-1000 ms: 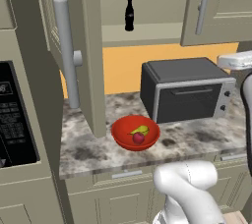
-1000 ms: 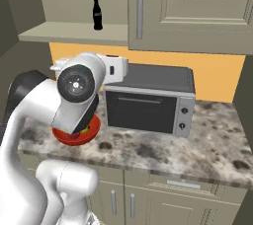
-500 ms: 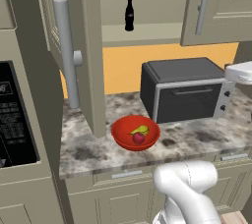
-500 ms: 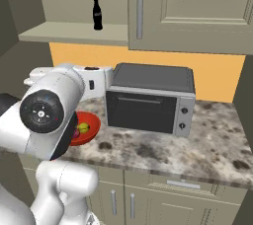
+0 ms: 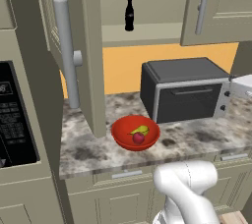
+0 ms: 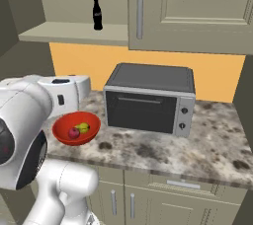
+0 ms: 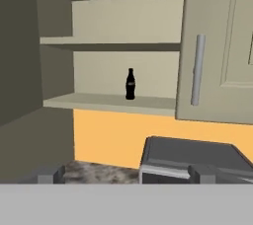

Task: Open the cabinet. Pick the apple and pear from the cabinet and place them into the bowl. Then close the cabinet.

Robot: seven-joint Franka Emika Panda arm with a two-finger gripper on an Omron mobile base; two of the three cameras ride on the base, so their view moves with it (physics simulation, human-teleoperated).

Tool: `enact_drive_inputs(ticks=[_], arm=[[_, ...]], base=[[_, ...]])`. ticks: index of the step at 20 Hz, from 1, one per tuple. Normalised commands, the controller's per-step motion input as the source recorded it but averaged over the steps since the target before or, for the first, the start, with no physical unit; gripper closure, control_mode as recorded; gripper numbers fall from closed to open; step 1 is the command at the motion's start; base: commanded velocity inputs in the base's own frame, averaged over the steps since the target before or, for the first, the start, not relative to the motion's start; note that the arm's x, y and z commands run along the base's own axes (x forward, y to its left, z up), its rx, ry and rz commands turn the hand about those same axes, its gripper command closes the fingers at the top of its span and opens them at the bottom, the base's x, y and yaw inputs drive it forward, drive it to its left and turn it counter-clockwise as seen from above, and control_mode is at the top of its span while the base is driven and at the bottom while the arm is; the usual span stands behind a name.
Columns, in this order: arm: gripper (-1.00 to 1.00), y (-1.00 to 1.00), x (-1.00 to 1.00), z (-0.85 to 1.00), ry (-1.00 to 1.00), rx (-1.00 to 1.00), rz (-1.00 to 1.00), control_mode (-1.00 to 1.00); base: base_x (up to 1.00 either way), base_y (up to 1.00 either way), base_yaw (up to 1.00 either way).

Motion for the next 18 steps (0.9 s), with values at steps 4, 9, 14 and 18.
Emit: enact_drive_inputs(ticks=[4,9,14,18], arm=[[-1.0,0.27,-0.57,0.0,-0.04,-0.05,0.0,-1.0],[-1.0,0.3,-0.44,0.0,-0.08,-0.08,0.0,-1.0],[-1.0,0.31,-0.38,0.0,-0.11,-0.1,0.0,-1.0],[-1.0,0.33,-0.38,0.0,-0.09,-0.09,0.0,-1.0]], base=[[0.0,0.0,0.0],[0.0,0.0,0.0],[0.0,0.0,0.0],[0.0,0.0,0.0]])
